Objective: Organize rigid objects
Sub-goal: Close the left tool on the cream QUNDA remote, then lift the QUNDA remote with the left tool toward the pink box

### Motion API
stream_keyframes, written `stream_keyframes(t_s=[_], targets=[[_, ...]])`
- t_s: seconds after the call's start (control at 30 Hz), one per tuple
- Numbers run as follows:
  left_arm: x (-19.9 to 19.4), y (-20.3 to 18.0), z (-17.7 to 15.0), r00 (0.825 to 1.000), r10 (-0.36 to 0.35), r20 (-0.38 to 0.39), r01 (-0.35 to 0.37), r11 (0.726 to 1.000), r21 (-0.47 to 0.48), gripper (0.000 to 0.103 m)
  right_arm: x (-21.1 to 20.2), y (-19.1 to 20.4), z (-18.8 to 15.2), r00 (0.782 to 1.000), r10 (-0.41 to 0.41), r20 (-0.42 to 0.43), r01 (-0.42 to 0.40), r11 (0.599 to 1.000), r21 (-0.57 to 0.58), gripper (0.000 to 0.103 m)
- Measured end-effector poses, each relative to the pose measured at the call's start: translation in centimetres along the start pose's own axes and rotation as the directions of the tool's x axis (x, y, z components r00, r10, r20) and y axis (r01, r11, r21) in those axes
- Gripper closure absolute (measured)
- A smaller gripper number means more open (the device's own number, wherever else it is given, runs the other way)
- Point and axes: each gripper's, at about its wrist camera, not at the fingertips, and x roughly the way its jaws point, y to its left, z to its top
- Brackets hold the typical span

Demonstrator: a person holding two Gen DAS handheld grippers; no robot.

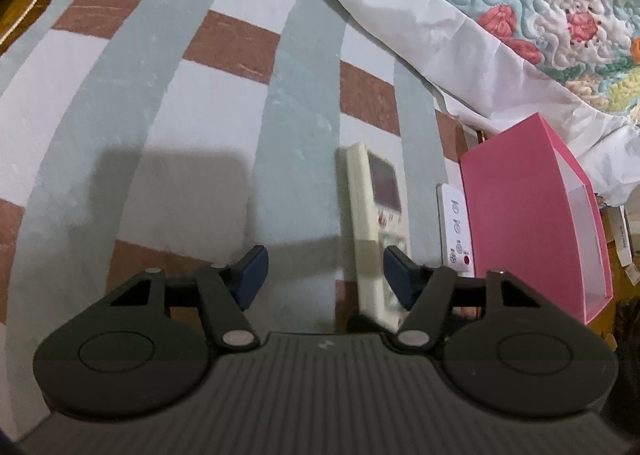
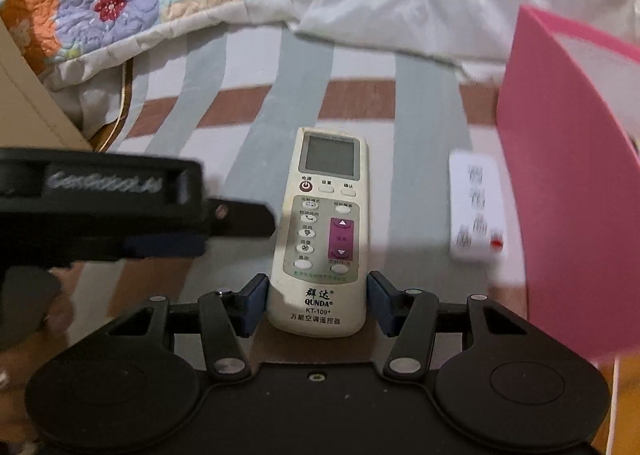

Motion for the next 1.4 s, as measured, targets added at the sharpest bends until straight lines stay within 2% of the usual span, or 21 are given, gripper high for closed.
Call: stream_keyframes(t_s=[0.1,0.2,0.27,0.3,0.5,0.63,0.9,1.03,1.2,1.3,1.33,1.4], targets=[[0.3,-0.2,-0.3,1.000,-0.009,-0.020,0.009,1.000,0.013,0.051,-0.1,-0.1,-0.6,0.998,0.041,-0.040,-0.041,0.999,0.001,0.043],[1.1,-0.5,-0.7,0.997,-0.013,-0.069,0.016,0.999,0.041,0.070,-0.1,0.2,-0.9,0.998,0.051,-0.038,-0.053,0.997,-0.055,0.037],[1.1,-0.8,-1.0,0.998,-0.014,-0.057,0.018,0.998,0.065,0.076,0.1,0.3,-0.7,0.998,0.053,-0.037,-0.056,0.995,-0.085,0.037],[1.1,-0.9,-1.1,0.998,-0.030,-0.062,0.035,0.997,0.068,0.084,0.2,0.4,-0.5,0.998,0.050,-0.030,-0.053,0.993,-0.104,0.037],[1.3,-0.8,-1.1,0.996,-0.045,-0.079,0.050,0.997,0.058,0.084,1.5,1.9,0.3,1.000,-0.028,0.010,0.030,0.964,-0.266,0.040],[1.6,-0.7,-1.0,0.993,-0.048,-0.109,0.053,0.997,0.050,0.076,1.2,1.7,0.3,1.000,-0.027,0.014,0.030,0.969,-0.247,0.041],[0.7,-2.1,-2.0,0.995,-0.014,-0.102,0.029,0.990,0.141,0.076,0.5,1.2,-0.5,1.000,0.012,0.025,-0.006,0.975,-0.222,0.041],[-0.9,-3.3,-2.4,0.998,-0.015,-0.069,0.028,0.981,0.193,0.076,-1.0,1.4,-0.9,0.997,0.023,0.071,-0.005,0.968,-0.250,0.041],[-3.7,-4.3,-2.7,0.998,-0.049,-0.050,0.059,0.971,0.231,0.076,-3.8,1.5,-0.9,0.992,0.040,0.116,-0.007,0.964,-0.266,0.041],[-5.7,-5.2,-2.8,0.996,-0.076,-0.041,0.084,0.963,0.258,0.076,-5.8,2.2,-1.3,0.987,0.031,0.156,0.020,0.950,-0.312,0.041],[-6.2,-5.5,-2.9,0.996,-0.084,-0.037,0.091,0.960,0.265,0.076,-6.6,2.4,-1.4,0.976,0.025,0.215,0.050,0.940,-0.336,0.041],[-7.2,-6.1,-2.7,0.994,-0.106,-0.037,0.111,0.965,0.238,0.075,-8.0,2.4,-1.7,0.969,0.023,0.246,0.069,0.930,-0.362,0.041]])
